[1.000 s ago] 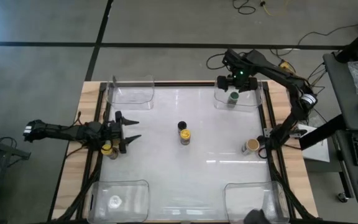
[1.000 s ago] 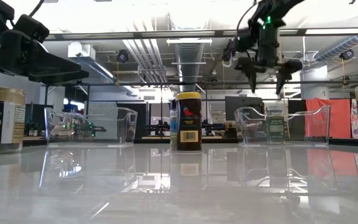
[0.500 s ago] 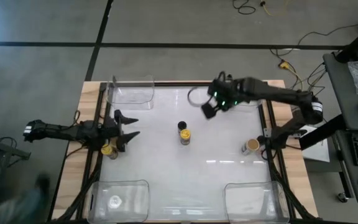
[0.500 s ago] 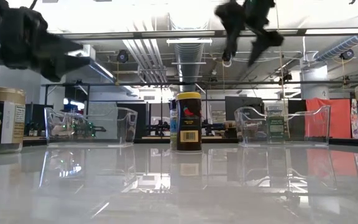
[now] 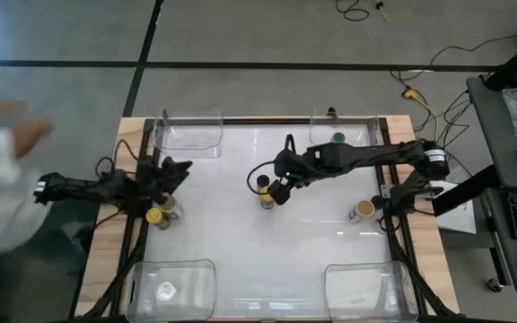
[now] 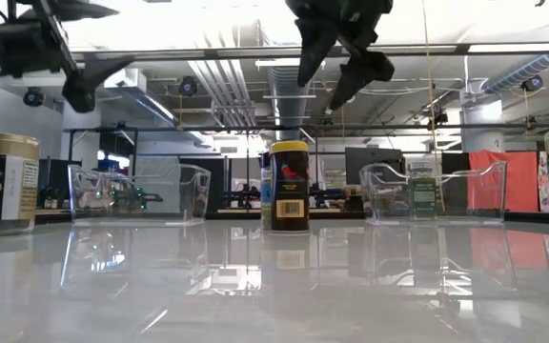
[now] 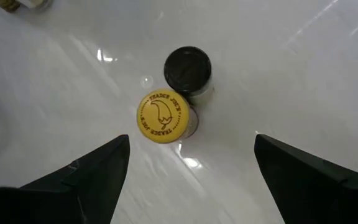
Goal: Sort spices by type
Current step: Put the right yellow seasoning bottle into the bottom right transparent bin
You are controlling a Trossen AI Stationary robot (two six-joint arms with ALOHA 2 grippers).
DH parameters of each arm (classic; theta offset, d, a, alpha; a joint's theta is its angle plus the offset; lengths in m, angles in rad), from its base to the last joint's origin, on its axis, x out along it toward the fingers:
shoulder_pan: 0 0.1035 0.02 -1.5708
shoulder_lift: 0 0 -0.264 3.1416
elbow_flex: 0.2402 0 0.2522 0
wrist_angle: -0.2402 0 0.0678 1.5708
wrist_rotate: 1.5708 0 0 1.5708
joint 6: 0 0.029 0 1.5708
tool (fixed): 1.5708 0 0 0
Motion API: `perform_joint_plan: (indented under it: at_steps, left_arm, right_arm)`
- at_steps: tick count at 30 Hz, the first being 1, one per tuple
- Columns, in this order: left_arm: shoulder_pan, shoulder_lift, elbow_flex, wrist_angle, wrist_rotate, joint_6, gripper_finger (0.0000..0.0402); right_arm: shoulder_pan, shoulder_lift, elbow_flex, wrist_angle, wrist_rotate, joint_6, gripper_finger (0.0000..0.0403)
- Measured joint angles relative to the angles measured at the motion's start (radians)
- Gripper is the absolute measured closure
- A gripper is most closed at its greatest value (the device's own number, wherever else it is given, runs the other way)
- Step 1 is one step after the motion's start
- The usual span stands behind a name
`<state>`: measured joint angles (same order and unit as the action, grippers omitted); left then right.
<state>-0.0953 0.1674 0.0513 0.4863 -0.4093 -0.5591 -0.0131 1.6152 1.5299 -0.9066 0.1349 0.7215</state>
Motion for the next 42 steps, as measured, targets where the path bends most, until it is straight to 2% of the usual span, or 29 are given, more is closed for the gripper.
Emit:
perform_joint_plan:
  at_steps: [4,6,11,15,23,26,36,42]
  left_arm:
    - [0.000,0.026,0.070,-0.034,-0.081,-0.003,0.0119]
    - [0.000,0.045,0.105,-0.044,-0.090,-0.003,0.0119]
    - [-0.001,0.113,0.191,-0.094,-0.065,-0.008,0.0119]
    - [-0.002,0.183,0.235,-0.099,-0.034,-0.090,0.0119]
    - [-0.001,0.302,0.304,-0.106,-0.016,-0.056,0.0119]
    - [-0.001,0.333,0.331,-0.133,-0.016,-0.028,0.0119]
    - [-0.001,0.412,0.483,-0.535,-0.018,0.025,0.0119]
    - [-0.001,0.460,0.550,-0.699,-0.027,0.082,0.0119]
  right_arm:
    - [0.003,-0.003,0.003,0.004,0.000,-0.026,0.0068]
    - [0.008,-0.006,0.003,0.006,0.017,-0.036,0.0071]
    - [0.051,-0.009,0.003,0.007,0.090,-0.076,0.0078]
    - [0.107,-0.001,0.002,0.007,0.103,-0.074,0.0074]
    - [0.230,-0.001,0.001,0.008,0.227,-0.019,0.0050]
    - [0.244,0.011,0.000,0.011,0.233,-0.041,0.0043]
    - [0.220,0.073,-0.002,-0.005,0.232,-0.079,0.0042]
    - [0.146,0.114,-0.003,-0.139,0.232,-0.114,0.0042]
